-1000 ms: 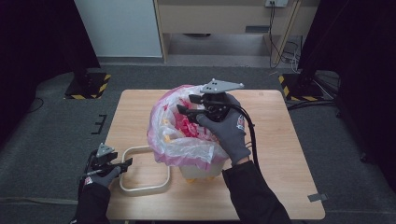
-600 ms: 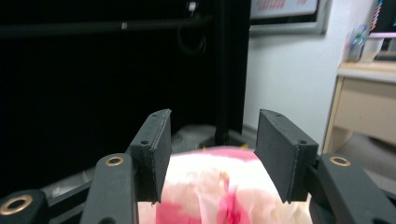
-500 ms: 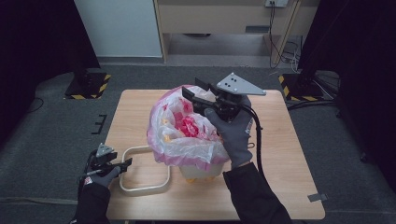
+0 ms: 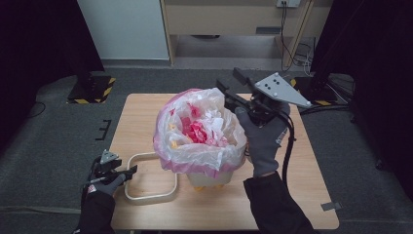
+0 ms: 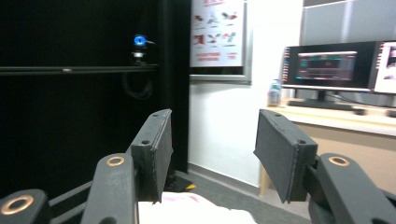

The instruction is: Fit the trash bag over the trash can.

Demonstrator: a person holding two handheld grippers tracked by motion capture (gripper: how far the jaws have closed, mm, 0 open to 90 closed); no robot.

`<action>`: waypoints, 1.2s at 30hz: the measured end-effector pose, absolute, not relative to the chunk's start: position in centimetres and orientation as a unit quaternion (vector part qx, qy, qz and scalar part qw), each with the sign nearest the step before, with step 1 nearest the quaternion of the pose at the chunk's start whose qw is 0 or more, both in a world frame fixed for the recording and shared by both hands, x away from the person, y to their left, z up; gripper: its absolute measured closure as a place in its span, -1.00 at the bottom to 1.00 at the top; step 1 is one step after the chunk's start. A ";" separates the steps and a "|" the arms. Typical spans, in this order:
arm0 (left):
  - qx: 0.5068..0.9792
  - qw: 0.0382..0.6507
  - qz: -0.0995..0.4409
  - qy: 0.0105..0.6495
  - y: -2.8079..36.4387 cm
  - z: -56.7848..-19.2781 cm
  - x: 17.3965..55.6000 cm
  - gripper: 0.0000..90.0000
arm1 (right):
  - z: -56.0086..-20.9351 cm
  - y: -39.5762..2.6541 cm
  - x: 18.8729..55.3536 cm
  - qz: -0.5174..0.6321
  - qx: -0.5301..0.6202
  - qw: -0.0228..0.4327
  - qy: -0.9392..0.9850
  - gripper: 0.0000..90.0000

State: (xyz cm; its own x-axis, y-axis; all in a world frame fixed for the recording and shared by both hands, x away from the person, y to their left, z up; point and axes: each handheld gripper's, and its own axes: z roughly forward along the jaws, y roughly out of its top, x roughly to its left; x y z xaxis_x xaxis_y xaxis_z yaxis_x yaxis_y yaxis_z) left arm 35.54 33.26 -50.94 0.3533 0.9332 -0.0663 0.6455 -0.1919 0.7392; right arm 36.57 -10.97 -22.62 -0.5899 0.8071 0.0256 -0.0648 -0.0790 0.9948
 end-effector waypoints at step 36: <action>0.743 0.348 0.194 0.538 33.2 -51.1 35.6 -0.37 | -43.5 -24.2 37.8 0.472 0.470 0.268 0.696 0.03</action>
State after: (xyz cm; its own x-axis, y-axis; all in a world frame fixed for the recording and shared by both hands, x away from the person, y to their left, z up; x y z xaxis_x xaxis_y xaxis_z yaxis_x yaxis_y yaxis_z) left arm 35.57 33.24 -51.11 0.3468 0.9340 -0.0861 0.6649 -0.1801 0.7249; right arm 37.75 -24.20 -43.46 -0.4137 0.9076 0.0708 0.4008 0.1117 0.9093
